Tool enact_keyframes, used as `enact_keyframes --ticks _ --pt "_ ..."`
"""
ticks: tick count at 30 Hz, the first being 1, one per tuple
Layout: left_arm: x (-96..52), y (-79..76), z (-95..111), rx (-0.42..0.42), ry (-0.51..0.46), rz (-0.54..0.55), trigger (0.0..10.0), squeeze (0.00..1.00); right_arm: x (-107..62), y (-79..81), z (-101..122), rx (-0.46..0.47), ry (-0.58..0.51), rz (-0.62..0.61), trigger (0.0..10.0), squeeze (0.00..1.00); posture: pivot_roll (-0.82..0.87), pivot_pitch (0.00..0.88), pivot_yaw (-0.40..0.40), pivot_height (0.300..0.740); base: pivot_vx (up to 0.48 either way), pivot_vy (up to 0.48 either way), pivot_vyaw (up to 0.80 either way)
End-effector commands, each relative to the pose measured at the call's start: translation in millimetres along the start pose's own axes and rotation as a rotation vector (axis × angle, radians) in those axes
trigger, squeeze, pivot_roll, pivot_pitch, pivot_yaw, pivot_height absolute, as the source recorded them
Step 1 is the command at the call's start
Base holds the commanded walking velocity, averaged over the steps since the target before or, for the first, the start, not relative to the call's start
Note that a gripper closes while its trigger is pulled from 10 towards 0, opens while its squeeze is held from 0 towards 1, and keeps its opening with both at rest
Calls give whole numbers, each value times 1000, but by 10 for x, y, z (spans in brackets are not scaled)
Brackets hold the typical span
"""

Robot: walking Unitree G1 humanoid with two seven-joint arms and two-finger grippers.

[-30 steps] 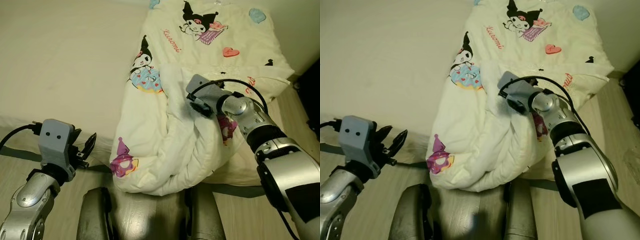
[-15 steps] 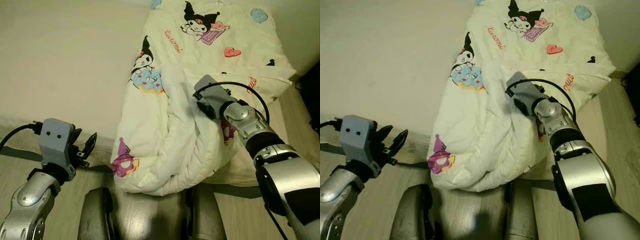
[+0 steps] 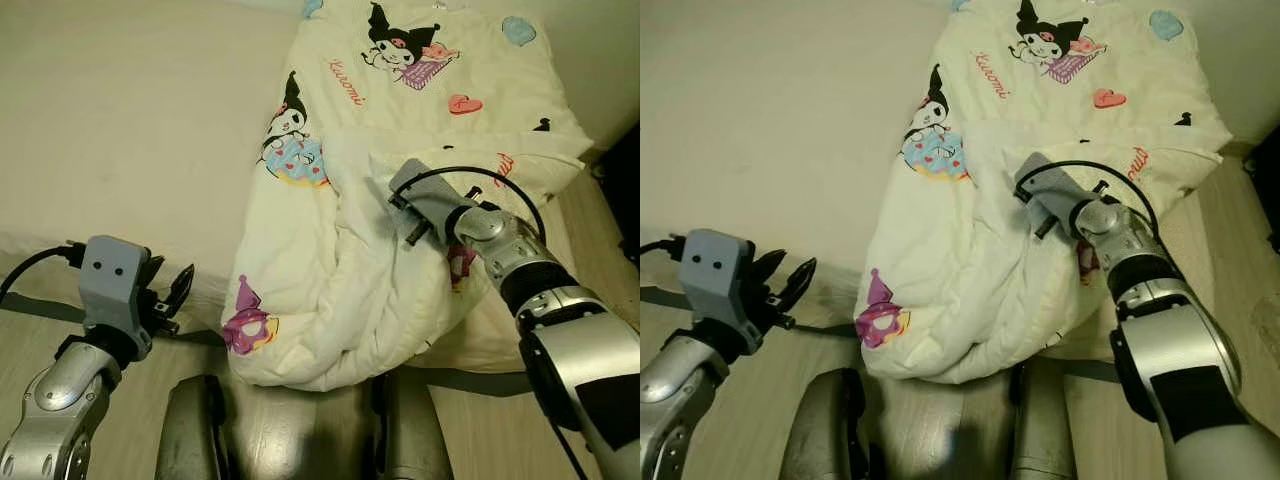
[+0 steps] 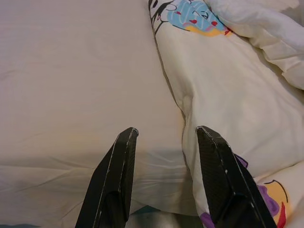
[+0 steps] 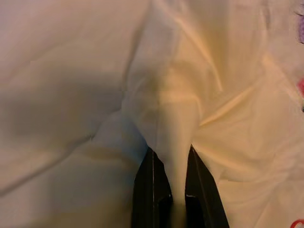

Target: Clean up the room

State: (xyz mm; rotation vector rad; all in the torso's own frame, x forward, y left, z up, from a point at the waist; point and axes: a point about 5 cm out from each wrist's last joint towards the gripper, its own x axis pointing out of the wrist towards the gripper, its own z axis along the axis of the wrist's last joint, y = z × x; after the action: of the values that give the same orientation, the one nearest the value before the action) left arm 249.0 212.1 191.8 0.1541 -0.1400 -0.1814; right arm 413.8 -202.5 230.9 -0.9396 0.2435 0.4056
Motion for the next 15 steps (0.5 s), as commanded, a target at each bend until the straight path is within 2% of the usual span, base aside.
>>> enact_keyframes --ticks 1,3,5,7,8,10,12,13,14,15 --pt "-25 -2 -40 5 23 -14 10000 0 -49 -54 -53 -57 57 64 0 0 63 336 -14 551 0 0 0" --pt "-24 -4 -38 5 22 -14 10000 0 -60 -71 -47 -71 62 77 0 0 63 336 -14 551 0 0 0" --pt "-34 -24 -43 0 22 -20 10000 0 -112 -128 -20 -157 82 155 0 0 63 336 -14 551 0 0 0" --pt "-34 -24 -43 0 22 -20 10000 0 -112 -128 -20 -157 82 155 0 0 63 336 -14 551 0 0 0" --pt "-44 -60 -57 -7 24 -29 10000 0 -173 -145 -12 -257 101 276 0 0 52 335 -18 551 0 0 0" --pt "-44 -60 -57 -7 24 -29 10000 0 -173 -145 -12 -257 101 276 0 0 52 335 -18 551 0 0 0" --pt "-52 -85 -74 -14 28 -35 10000 0 -220 -56 -56 -333 107 434 0 0 44 333 -20 551 0 0 0" --pt "-52 -85 -74 -14 28 -35 10000 0 -220 -56 -56 -333 107 434 0 0 44 333 -20 551 0 0 0" --pt "-56 -102 -86 -19 31 -39 10000 0 -267 58 -114 -388 103 569 0 0 42 333 -19 551 0 0 0" --pt "-56 -102 -86 -19 31 -39 10000 0 -267 58 -114 -388 103 569 0 0 42 333 -19 551 0 0 0"
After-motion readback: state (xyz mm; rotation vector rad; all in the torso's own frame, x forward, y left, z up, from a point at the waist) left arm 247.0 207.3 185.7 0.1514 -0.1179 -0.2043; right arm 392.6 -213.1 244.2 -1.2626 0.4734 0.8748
